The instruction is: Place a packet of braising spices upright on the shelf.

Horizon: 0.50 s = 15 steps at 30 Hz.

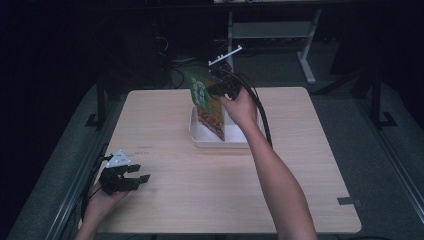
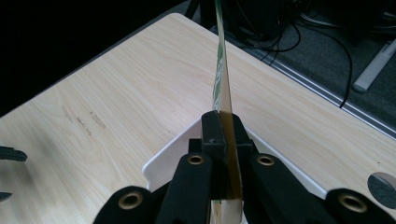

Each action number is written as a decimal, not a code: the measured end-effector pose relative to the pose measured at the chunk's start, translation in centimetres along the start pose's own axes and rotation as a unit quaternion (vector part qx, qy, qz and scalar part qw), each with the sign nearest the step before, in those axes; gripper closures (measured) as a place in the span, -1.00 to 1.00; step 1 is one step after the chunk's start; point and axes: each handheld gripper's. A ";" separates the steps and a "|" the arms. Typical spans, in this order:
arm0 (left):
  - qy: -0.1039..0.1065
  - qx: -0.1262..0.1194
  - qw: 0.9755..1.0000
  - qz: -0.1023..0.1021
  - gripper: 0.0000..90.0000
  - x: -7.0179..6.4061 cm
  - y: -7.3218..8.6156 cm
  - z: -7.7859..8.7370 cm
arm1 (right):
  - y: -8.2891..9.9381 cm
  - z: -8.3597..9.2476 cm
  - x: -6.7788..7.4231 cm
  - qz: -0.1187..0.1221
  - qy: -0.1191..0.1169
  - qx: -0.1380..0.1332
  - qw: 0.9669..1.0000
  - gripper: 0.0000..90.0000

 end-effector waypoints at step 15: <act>0.001 -0.001 1.000 0.001 -0.06 -0.1 0.0 0.0 | 1.0 -0.5 -0.3 -0.010 -0.020 0.018 1.000 0.97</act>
Point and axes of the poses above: each handheld gripper's, and its own axes: z roughly backward along the jaws, y roughly out of its underside, x roughly to its left, and after that the axes turned 7 degrees about y, right-handed
